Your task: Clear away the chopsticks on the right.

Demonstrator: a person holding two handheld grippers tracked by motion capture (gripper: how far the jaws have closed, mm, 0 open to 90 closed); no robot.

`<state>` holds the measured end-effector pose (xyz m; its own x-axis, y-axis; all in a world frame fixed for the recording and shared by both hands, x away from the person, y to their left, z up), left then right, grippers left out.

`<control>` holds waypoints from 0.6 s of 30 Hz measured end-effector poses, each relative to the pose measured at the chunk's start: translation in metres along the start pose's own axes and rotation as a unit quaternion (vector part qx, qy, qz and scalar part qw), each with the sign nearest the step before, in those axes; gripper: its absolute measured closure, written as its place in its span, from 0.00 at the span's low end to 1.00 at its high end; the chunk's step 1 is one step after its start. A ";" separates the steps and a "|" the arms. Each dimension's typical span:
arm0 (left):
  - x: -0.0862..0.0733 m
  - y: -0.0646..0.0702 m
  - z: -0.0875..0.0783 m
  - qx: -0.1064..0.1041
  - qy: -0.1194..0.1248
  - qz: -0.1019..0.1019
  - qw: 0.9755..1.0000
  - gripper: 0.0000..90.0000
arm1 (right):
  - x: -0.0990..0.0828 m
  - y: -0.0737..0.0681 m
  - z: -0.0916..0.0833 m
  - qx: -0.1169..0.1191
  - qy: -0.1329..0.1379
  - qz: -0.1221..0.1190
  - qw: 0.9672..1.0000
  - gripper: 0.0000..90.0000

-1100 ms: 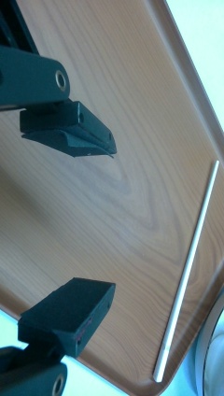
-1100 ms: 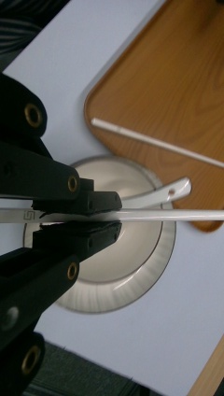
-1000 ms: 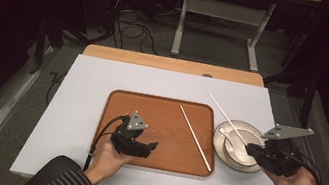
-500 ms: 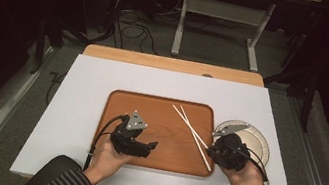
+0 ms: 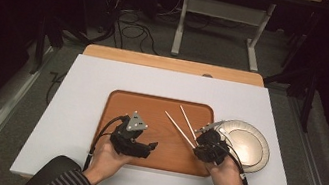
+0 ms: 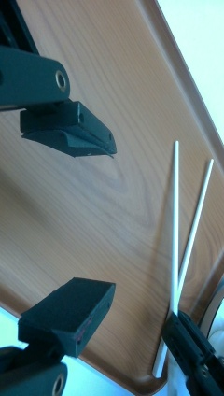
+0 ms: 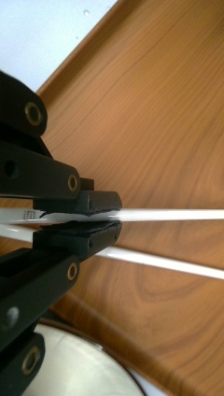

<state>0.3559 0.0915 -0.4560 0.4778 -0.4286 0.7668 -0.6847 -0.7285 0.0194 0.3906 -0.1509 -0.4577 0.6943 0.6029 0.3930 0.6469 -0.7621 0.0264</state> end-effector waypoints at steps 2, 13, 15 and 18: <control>0.000 0.000 0.000 0.001 0.000 0.000 1.000 0.32 | 0.000 -0.002 0.004 0.002 -0.004 -0.001 1.000 0.95; -0.001 0.000 -0.001 0.003 0.000 -0.001 1.000 0.32 | -0.001 -0.006 0.013 -0.005 -0.010 -0.013 1.000 0.93; -0.001 0.000 -0.001 0.003 0.000 0.001 1.000 0.32 | -0.001 -0.006 0.014 -0.006 -0.011 -0.015 1.000 0.93; -0.001 0.001 -0.001 0.003 0.000 0.001 1.000 0.32 | -0.001 -0.006 0.014 -0.009 -0.009 -0.016 1.000 0.94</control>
Point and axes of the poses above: each handheld gripper's, and its own axes: z roughly forward along the jaws, x roughly out of its top, y roughly to its right, the point moved 2 cm from there along z, roughly forward along the jaws, and after that the axes turned 2 degrees about z, right-handed, at the moved point
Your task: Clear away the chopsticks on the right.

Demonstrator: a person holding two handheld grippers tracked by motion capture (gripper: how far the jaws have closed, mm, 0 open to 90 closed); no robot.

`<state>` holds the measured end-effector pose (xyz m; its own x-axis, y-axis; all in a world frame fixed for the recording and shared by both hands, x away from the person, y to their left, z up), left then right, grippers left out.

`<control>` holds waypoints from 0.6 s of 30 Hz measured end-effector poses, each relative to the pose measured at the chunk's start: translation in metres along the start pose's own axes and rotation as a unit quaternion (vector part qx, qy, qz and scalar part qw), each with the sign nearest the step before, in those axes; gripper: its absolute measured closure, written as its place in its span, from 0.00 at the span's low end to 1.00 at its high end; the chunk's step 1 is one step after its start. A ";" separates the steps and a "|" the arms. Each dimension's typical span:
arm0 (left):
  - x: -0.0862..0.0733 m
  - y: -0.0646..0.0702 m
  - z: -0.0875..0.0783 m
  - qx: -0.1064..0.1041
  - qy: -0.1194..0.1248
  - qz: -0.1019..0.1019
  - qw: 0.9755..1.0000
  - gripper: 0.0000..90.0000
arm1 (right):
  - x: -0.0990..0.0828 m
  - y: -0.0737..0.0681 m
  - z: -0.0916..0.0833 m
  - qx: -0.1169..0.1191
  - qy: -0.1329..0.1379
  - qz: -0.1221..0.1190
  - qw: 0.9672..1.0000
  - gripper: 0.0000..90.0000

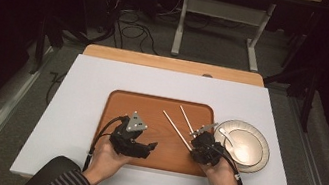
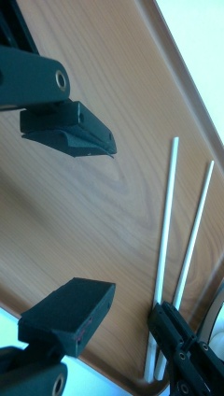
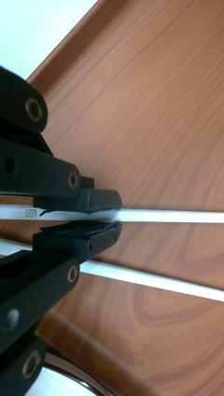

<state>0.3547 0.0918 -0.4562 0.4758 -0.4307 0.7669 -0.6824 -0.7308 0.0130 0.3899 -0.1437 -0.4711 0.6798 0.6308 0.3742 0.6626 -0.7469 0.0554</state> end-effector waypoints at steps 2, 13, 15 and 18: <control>0.000 0.000 0.000 0.000 0.000 0.001 1.000 0.32 | -0.001 0.000 0.000 -0.007 0.002 0.000 1.000 0.94; 0.000 0.000 -0.002 0.001 0.001 0.001 1.000 0.32 | -0.003 0.005 0.000 -0.021 0.005 0.011 1.000 0.94; 0.000 0.000 -0.001 0.001 0.002 0.001 1.000 0.32 | -0.004 0.007 0.000 -0.022 0.007 0.011 1.000 0.94; 0.000 0.001 -0.001 0.001 0.001 0.000 1.000 0.32 | -0.004 0.009 0.000 -0.032 0.011 0.016 0.999 0.94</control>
Point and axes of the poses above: each handheld gripper's, and its own axes: z roughly forward along the jaws, x roughly out of its top, y roughly to its right, the point moved 2 cm from there along z, roughly forward along the jaws, and after that the axes turned 2 degrees about z, right-handed, at the moved point
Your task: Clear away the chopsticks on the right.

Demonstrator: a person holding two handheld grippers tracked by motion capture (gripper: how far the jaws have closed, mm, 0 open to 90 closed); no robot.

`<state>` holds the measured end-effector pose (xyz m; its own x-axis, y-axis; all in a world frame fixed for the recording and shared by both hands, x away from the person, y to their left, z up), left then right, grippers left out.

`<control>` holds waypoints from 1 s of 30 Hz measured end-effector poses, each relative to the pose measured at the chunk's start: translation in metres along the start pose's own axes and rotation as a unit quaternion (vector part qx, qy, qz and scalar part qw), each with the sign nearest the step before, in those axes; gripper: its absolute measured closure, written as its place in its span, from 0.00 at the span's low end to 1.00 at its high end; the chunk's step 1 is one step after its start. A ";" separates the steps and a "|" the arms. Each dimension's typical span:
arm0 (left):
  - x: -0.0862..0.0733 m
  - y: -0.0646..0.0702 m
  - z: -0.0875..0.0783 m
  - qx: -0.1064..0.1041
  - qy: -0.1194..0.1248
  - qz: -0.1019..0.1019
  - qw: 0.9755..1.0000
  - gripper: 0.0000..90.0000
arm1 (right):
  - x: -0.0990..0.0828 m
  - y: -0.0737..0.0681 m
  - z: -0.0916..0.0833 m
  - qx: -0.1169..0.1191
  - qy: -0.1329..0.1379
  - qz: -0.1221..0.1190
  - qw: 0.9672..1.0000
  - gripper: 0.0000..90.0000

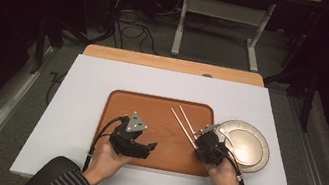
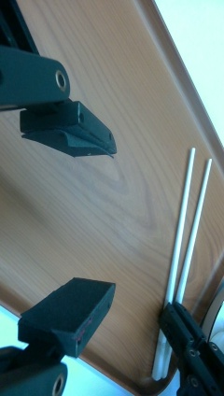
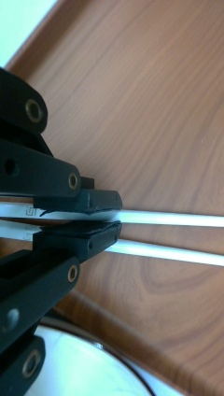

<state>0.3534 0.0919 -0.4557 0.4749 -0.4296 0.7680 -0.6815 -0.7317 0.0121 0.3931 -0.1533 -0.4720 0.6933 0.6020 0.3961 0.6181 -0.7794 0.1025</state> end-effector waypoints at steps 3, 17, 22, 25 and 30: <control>0.000 0.000 0.000 0.000 0.001 0.000 1.000 0.32 | 0.000 0.003 0.001 -0.006 0.002 0.004 1.000 0.94; 0.000 0.000 -0.001 0.000 0.002 0.002 1.000 0.32 | 0.000 0.002 0.000 -0.002 0.009 0.004 1.000 0.86; -0.001 0.001 -0.001 -0.002 0.001 0.003 1.000 0.32 | 0.000 0.002 -0.001 -0.001 0.010 0.000 1.000 0.85; -0.001 0.001 -0.002 -0.001 0.003 0.002 1.000 0.32 | 0.000 0.001 -0.002 0.002 0.013 -0.002 1.000 0.85; -0.001 0.001 -0.002 -0.002 0.004 0.000 1.000 0.32 | 0.000 0.000 -0.004 0.005 0.017 -0.004 1.000 0.85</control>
Point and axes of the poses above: each handheld gripper's, and its own axes: z roughly forward along the jaws, x roughly out of its top, y roughly to its right, the point moved 2 cm from there along z, roughly forward along the jaws, and after that the axes turned 2 degrees about z, right-handed, at the moved point
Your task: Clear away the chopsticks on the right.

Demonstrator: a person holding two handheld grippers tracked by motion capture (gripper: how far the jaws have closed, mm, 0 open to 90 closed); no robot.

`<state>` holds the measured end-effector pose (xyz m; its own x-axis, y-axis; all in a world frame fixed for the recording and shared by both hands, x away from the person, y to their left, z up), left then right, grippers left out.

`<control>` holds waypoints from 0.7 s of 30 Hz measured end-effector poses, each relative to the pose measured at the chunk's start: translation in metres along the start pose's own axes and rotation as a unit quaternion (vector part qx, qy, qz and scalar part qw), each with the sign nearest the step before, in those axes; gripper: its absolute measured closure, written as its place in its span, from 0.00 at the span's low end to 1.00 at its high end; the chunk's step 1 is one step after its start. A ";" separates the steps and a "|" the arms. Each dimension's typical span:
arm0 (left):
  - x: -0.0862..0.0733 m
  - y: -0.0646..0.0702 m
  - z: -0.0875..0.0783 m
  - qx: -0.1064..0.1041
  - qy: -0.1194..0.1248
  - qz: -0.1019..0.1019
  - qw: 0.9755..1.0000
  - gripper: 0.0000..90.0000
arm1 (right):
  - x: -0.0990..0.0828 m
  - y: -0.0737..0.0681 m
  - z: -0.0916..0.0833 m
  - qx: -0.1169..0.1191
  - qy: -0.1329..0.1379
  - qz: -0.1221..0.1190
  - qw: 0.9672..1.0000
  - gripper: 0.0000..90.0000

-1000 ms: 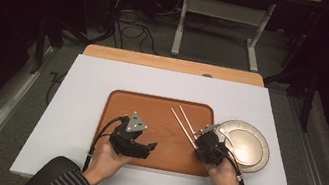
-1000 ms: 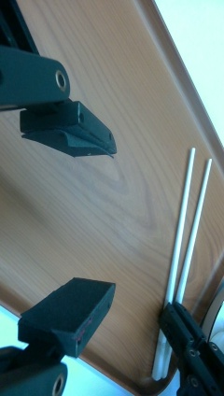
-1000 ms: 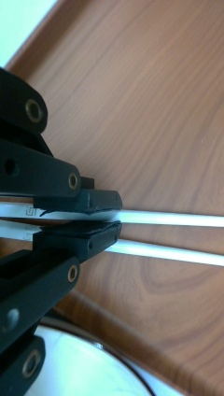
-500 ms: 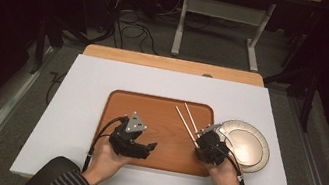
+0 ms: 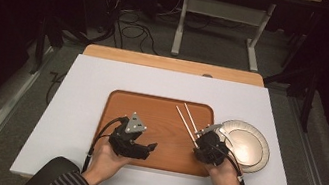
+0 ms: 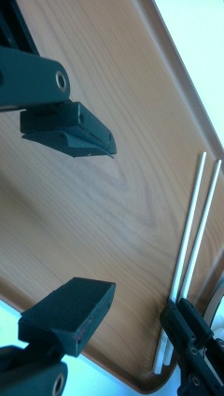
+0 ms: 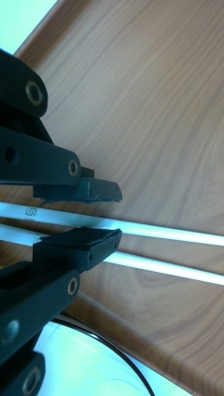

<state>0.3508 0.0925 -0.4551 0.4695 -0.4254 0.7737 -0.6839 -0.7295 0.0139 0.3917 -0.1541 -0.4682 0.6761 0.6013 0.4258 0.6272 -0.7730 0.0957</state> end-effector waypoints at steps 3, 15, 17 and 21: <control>0.000 0.000 -0.001 0.000 0.001 0.000 1.000 0.32 | 0.000 0.000 -0.003 0.004 0.005 0.002 1.000 0.84; -0.002 0.007 -0.011 -0.006 0.011 -0.001 1.000 0.32 | -0.034 0.010 -0.062 0.044 0.123 -0.003 0.991 0.68; -0.003 0.010 -0.014 -0.006 0.013 0.002 1.000 0.32 | -0.046 0.013 -0.069 0.052 0.135 -0.003 0.989 0.66; -0.008 0.013 -0.017 -0.009 0.012 0.003 1.000 0.32 | -0.074 0.019 -0.074 0.053 0.175 0.008 0.983 0.64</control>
<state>0.3287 0.0957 -0.4502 0.4518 -0.4168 0.7888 -0.6963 -0.7175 0.0197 0.3246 -0.2279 -0.4312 0.5237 0.4680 0.7118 0.6666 -0.7454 -0.0004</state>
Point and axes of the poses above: each handheld gripper's, and its own axes: z roughly forward along the jaws, x roughly out of its top, y roughly to its right, the point moved 2 cm from there along z, roughly forward along the jaws, and after that the axes turned 2 degrees about z, right-handed, at the moved point
